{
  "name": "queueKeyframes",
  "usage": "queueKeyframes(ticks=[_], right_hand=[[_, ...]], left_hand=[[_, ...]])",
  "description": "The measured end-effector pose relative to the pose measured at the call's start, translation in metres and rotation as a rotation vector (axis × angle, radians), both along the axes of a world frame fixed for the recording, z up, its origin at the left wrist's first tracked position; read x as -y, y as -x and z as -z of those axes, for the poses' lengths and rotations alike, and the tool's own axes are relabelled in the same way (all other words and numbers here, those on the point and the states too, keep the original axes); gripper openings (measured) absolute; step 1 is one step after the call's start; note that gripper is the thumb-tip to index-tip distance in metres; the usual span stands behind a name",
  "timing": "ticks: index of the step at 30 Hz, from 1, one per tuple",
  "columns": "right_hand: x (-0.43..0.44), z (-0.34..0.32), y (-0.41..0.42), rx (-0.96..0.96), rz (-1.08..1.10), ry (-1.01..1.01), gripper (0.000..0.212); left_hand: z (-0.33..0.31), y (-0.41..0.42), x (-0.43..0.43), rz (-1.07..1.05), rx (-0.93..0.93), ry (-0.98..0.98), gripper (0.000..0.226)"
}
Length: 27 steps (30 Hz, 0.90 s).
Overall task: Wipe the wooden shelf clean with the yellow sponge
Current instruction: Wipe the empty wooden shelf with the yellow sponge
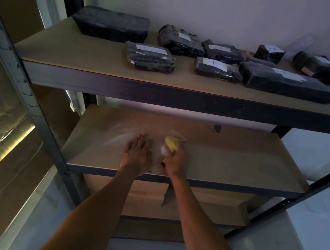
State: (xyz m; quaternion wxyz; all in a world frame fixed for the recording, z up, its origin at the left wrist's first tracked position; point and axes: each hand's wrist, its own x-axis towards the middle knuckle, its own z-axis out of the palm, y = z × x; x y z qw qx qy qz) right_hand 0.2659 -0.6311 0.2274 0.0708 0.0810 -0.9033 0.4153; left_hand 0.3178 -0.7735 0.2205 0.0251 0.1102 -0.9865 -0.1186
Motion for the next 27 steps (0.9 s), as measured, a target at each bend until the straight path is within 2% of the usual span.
queueKeyframes(ticks=[3,6,7,13,16,18,20,22,25,27], right_hand=[[-0.039,-0.007,0.041,-0.03,0.137,0.036,0.033],[-0.06,0.001,0.073,0.054,0.149,-0.216,0.051],[-0.055,0.002,0.072,0.058,0.132,-0.228,0.05],[-0.006,-0.003,0.03,-0.056,-0.305,-0.19,0.042],[-0.029,-0.002,0.052,-0.101,-0.173,-0.129,0.056],[-0.052,0.0,0.079,-0.058,-0.053,-0.209,0.064],[-0.057,0.002,0.093,-0.007,-0.033,-0.268,0.061],[-0.042,0.004,0.083,-0.013,-0.102,-0.238,0.057],[-0.018,0.007,0.048,-0.072,-0.358,-0.213,0.046],[-0.018,0.008,0.045,-0.083,-0.408,-0.179,0.048]], left_hand=[[-0.002,0.0,0.0,-0.01,0.0,-0.01,0.056],[-0.001,0.001,-0.001,-0.015,-0.004,-0.003,0.055],[-0.001,0.002,-0.001,-0.017,-0.009,0.004,0.055],[-0.001,0.002,-0.001,-0.009,-0.02,0.003,0.055],[-0.001,0.002,0.0,-0.012,-0.029,-0.005,0.055],[-0.001,0.002,-0.001,-0.018,-0.032,0.001,0.055],[0.0,0.002,-0.002,-0.017,-0.025,0.016,0.055],[-0.001,0.003,-0.002,-0.019,-0.024,0.023,0.056],[0.0,0.004,-0.001,-0.019,-0.036,0.013,0.055],[0.001,0.004,-0.001,-0.018,-0.042,0.01,0.055]])
